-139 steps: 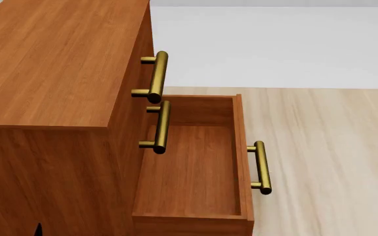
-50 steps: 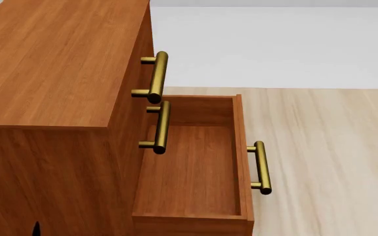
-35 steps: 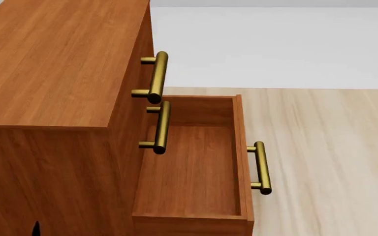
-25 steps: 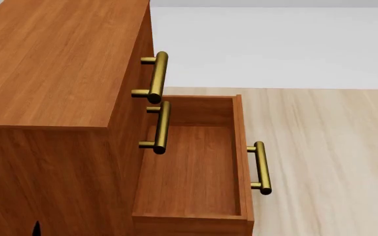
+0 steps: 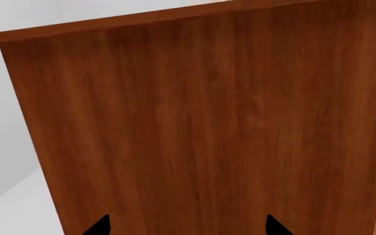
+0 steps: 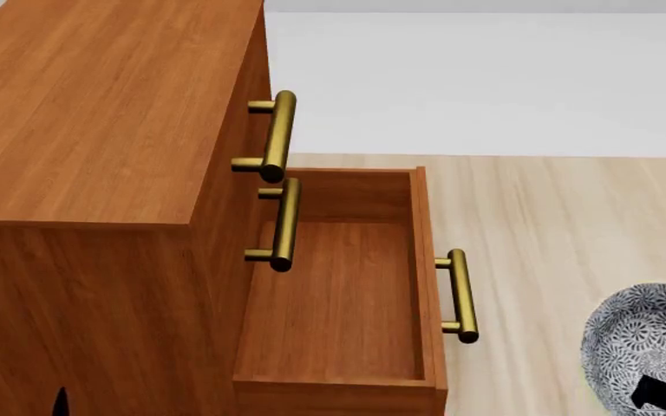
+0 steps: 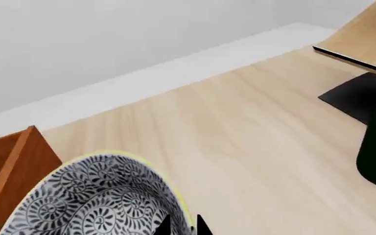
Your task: Put the bowl in the bottom drawer of the cabinet.
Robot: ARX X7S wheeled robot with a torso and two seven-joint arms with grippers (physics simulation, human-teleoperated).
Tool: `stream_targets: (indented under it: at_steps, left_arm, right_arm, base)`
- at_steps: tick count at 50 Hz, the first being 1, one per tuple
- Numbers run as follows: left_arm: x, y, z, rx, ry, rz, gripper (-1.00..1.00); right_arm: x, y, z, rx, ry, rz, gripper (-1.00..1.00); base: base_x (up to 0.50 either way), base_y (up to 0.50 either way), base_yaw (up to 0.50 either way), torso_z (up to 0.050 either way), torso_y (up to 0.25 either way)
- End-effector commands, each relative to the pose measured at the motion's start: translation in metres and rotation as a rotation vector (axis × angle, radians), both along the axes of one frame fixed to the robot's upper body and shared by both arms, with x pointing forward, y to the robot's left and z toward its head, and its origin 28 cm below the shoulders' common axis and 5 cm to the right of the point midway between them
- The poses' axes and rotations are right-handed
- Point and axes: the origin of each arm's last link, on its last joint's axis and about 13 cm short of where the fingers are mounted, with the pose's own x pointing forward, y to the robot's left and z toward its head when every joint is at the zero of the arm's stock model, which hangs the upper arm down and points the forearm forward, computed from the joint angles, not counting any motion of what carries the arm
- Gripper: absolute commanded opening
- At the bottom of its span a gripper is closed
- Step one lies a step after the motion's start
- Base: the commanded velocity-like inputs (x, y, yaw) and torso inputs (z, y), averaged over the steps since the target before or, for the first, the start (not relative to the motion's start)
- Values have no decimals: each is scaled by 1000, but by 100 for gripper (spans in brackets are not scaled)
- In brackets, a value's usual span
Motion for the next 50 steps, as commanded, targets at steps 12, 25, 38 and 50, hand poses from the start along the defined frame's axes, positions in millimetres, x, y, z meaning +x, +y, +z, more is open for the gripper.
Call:
stream_targets:
  at_steps: [12, 25, 38, 50]
  left_arm:
    - [-2, 0, 3, 1, -9, 4, 100]
    - [-6, 2, 4, -1, -14, 15, 100]
    - [-10, 5, 10, 2, -33, 29, 100]
    - [-12, 6, 13, 0, -45, 38, 100]
  right_arm:
    - [26, 38, 73, 49, -224, 30, -100]
    - [54, 65, 97, 65, -137, 83, -100]
    - [89, 95, 102, 25, -28, 163, -100]
    - [122, 113, 100, -11, 38, 215, -100]
  base:
    - [0, 0, 0, 0, 0]
    - [0, 0, 0, 0, 0]
    - [0, 0, 0, 0, 0]
    - [0, 0, 0, 0, 0]
